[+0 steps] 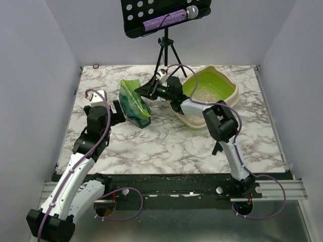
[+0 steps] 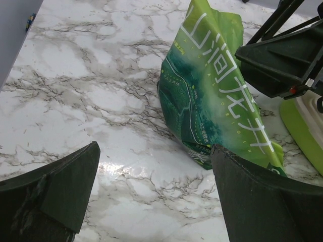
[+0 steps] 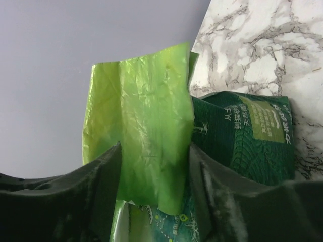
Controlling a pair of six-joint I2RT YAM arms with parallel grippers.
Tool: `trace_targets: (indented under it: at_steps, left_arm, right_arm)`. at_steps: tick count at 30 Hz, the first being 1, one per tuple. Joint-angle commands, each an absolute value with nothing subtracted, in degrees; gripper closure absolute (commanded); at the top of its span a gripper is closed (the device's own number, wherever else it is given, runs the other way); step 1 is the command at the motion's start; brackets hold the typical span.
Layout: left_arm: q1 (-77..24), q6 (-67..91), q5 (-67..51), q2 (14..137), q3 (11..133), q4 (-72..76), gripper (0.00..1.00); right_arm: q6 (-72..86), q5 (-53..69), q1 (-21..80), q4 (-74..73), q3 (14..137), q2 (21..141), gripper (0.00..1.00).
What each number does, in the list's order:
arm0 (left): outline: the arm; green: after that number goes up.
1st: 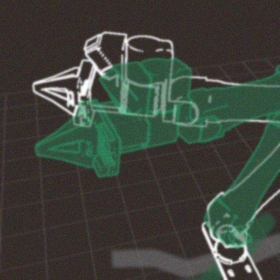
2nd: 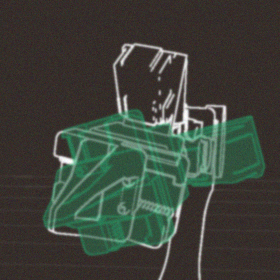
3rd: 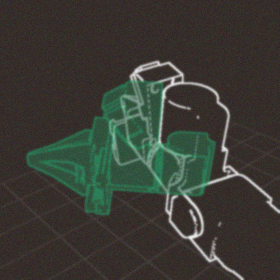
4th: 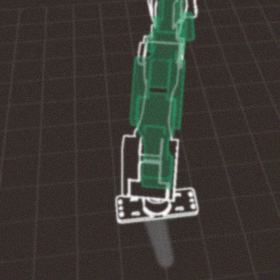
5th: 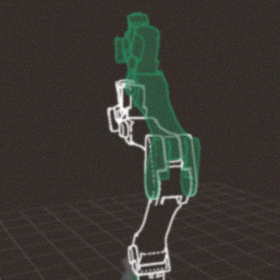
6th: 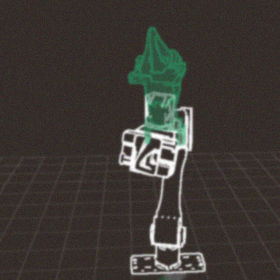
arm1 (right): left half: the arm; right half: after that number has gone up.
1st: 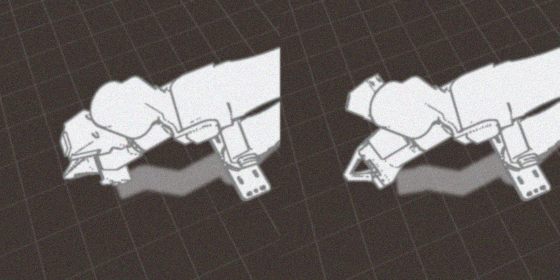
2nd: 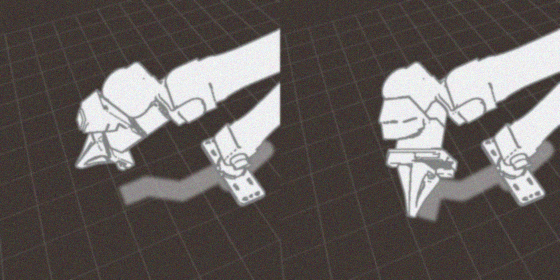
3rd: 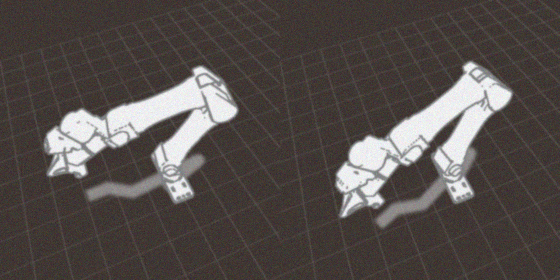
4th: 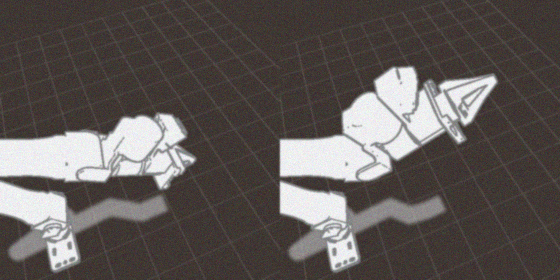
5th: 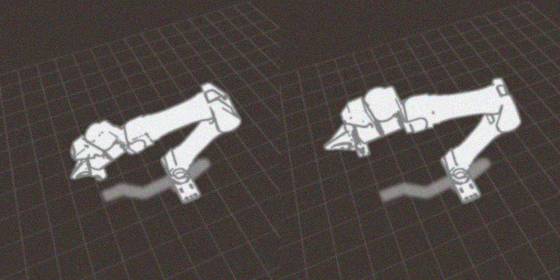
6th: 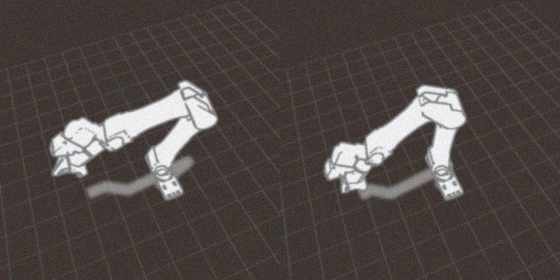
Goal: Fill the litter box with clean litter
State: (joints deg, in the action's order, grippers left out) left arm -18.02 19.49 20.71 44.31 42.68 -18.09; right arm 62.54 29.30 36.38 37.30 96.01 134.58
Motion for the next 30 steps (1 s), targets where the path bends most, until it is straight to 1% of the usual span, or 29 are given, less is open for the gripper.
trace_targets:
  at_steps: [1, 4, 7, 10, 16, 20, 24, 30]
  left_arm:
    - [-18.19, 18.81, 19.60, 44.21, 43.15, -17.31, 0.01]
    - [-18.19, 18.81, 19.51, 44.21, 43.07, -17.14, 0.01]
    - [-18.19, 18.81, 19.51, 44.47, 43.07, -17.14, 0.01]
    - [-18.19, 18.72, 19.77, 44.65, 43.07, -17.14, 0.01]
    - [-18.19, 18.28, 19.78, 44.91, 43.15, -17.05, 0.01]
    - [-18.19, 17.58, 18.72, 44.74, 43.42, -16.96, 0.01]
    - [-18.11, 16.53, 16.01, 43.34, 43.33, -16.09, 0.01]
    - [-18.11, 14.59, 4.06, 39.73, 41.57, -10.91, 0.01]
  right_arm:
    - [63.81, 32.08, 36.74, 43.68, 93.87, 133.33, 0.45]
    - [63.46, 32.26, 36.74, 44.82, 92.73, 132.80, 0.58]
    - [62.41, 32.17, 36.74, 44.82, 92.11, 131.84, 0.74]
    - [60.21, 31.73, 36.74, 44.48, 91.23, 129.82, 0.99]
    - [53.36, 30.06, 36.65, 44.04, 86.66, 122.53, 0.99]
    - [47.03, 33.91, 36.74, 40.70, 86.48, 117.61, 0.99]
    - [38.70, 39.54, 36.83, 32.10, 88.77, 112.95, 0.99]
    - [21.56, 40.26, 37.00, 11.99, 91.84, 105.57, 0.99]
